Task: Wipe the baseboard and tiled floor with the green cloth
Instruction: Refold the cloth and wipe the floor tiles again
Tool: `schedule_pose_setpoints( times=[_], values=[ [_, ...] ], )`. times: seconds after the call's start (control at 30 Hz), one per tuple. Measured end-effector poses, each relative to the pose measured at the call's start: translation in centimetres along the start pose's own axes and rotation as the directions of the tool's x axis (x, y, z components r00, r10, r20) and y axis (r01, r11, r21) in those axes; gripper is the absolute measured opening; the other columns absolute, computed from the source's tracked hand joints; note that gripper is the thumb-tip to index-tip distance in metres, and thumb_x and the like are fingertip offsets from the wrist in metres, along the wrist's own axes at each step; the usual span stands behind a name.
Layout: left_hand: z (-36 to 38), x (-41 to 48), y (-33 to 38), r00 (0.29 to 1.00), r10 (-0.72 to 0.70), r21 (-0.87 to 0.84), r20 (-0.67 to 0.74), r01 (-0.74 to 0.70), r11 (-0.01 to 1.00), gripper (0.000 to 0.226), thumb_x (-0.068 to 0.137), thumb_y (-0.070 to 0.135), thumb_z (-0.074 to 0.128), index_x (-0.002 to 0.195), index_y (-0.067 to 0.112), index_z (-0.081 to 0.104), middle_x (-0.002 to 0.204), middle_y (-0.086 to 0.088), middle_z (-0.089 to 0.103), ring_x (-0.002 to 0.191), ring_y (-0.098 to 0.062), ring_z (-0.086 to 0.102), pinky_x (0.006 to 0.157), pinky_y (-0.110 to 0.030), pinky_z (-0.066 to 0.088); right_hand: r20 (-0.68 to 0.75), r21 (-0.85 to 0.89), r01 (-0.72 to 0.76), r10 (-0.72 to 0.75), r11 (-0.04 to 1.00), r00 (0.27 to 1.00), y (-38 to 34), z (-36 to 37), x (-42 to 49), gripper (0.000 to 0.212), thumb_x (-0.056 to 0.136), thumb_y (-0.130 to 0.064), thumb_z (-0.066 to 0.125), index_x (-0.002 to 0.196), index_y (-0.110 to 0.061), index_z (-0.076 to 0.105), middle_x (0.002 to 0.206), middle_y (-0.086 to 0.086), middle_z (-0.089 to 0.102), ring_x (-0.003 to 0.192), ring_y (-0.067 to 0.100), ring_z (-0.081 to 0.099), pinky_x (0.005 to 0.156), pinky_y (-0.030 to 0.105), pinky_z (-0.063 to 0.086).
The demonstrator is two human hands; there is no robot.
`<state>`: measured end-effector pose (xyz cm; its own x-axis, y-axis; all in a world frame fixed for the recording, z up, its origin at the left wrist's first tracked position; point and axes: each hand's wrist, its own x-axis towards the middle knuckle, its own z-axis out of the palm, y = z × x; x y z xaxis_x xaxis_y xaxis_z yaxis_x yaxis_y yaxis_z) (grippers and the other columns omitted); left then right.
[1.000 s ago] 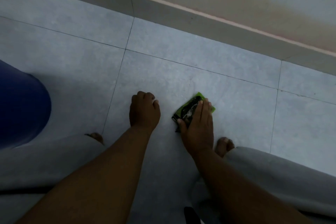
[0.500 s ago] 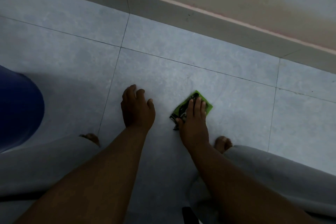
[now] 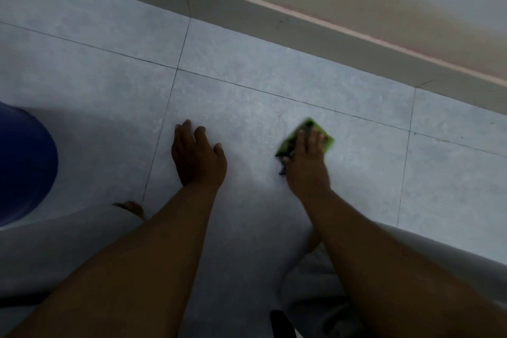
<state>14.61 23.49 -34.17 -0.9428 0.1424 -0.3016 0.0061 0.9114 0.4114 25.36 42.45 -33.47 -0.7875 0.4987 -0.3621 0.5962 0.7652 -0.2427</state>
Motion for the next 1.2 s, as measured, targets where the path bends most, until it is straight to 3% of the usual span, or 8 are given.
schedule_pose_setpoints(
  times=[0.17,0.3,0.43,0.7,0.83,0.93,1.1,1.2],
  values=[
    [-0.3,0.2,0.1,1.0,-0.007,0.028,0.029,0.006,1.0,0.054,0.094,0.027,0.059,0.142,0.009,0.043,0.164,-0.014,0.017,0.153,-0.033,0.009,0.123,-0.051,0.015,0.108,-0.022,0.308,-0.304,0.951,0.947,-1.7,2.5,-5.0,0.082,0.087,-0.026,0.065,0.153,-0.009,0.019,0.16,0.02,0.005,0.146,0.038,-0.002,0.117,0.05,0.01],
    [-0.6,0.6,0.0,0.999,-0.024,0.034,0.028,0.023,0.999,0.058,0.095,0.027,0.058,0.147,0.009,0.037,0.166,-0.014,0.012,0.154,-0.032,0.005,0.125,-0.049,0.011,0.124,-0.169,0.231,-0.212,0.958,0.969,4.8,1.4,-4.5,0.078,0.083,-0.022,0.067,0.146,0.005,0.03,0.152,0.035,0.02,0.141,0.052,0.016,0.113,0.059,0.021],
    [-0.1,0.2,-0.1,1.0,-0.008,0.049,0.023,0.007,0.999,0.062,0.096,0.027,0.056,0.15,0.008,0.032,0.166,-0.016,0.01,0.154,-0.033,0.004,0.125,-0.05,0.01,0.03,-0.212,0.156,-0.153,0.965,0.988,4.6,0.0,-0.5,0.07,0.093,-0.034,0.028,0.147,0.01,0.02,0.152,0.039,0.012,0.141,0.056,0.011,0.116,0.061,0.015],
    [0.0,0.3,0.0,1.0,-0.014,0.049,0.02,0.013,0.999,0.064,0.095,0.028,0.057,0.151,0.008,0.032,0.166,-0.015,0.008,0.154,-0.033,0.004,0.125,-0.049,0.009,0.072,-0.174,0.408,-0.402,0.896,0.913,1.0,3.0,-3.7,0.068,0.096,-0.031,0.041,0.154,-0.009,0.012,0.161,0.018,-0.001,0.148,0.038,-0.004,0.119,0.048,0.007],
    [0.1,0.2,-0.1,1.0,-0.012,0.055,0.009,0.012,0.998,0.064,0.095,0.028,0.057,0.15,0.008,0.033,0.166,-0.015,0.009,0.154,-0.033,0.005,0.125,-0.049,0.008,0.009,-0.2,0.18,-0.181,0.963,0.983,6.8,0.6,-2.6,0.065,0.095,-0.031,0.032,0.148,0.006,0.022,0.154,0.034,0.011,0.142,0.051,0.013,0.112,0.061,0.026],
    [0.5,0.2,-0.2,1.0,-0.003,0.057,-0.01,0.003,0.998,0.064,0.094,0.028,0.057,0.15,0.007,0.034,0.166,-0.016,0.011,0.154,-0.034,0.006,0.125,-0.049,0.009,-0.052,-0.163,0.078,-0.087,0.984,0.995,5.7,-0.3,0.1,0.066,0.095,-0.031,0.027,0.146,0.011,0.023,0.151,0.04,0.013,0.14,0.056,0.013,0.114,0.062,0.02],
    [0.5,0.4,-0.4,1.0,0.022,0.069,-0.017,-0.02,0.997,0.065,0.092,0.027,0.059,0.148,0.005,0.036,0.165,-0.018,0.014,0.154,-0.035,0.008,0.125,-0.05,0.009,-0.014,-0.154,0.387,-0.394,0.909,0.919,-1.8,3.4,-0.9,0.067,0.095,-0.029,0.039,0.152,-0.003,0.016,0.159,0.023,0.004,0.148,0.041,-0.001,0.12,0.052,0.009],
    [0.3,1.0,-1.0,0.998,0.055,0.09,-0.023,-0.053,0.995,0.067,0.093,0.031,0.059,0.15,0.006,0.033,0.166,-0.016,0.01,0.154,-0.034,0.007,0.125,-0.05,0.009,0.029,-0.157,0.451,-0.453,0.878,0.891,0.5,2.7,-1.8,0.066,0.095,-0.03,0.04,0.153,-0.006,0.016,0.16,0.02,0.005,0.148,0.039,0.001,0.119,0.051,0.014]
  ],
)
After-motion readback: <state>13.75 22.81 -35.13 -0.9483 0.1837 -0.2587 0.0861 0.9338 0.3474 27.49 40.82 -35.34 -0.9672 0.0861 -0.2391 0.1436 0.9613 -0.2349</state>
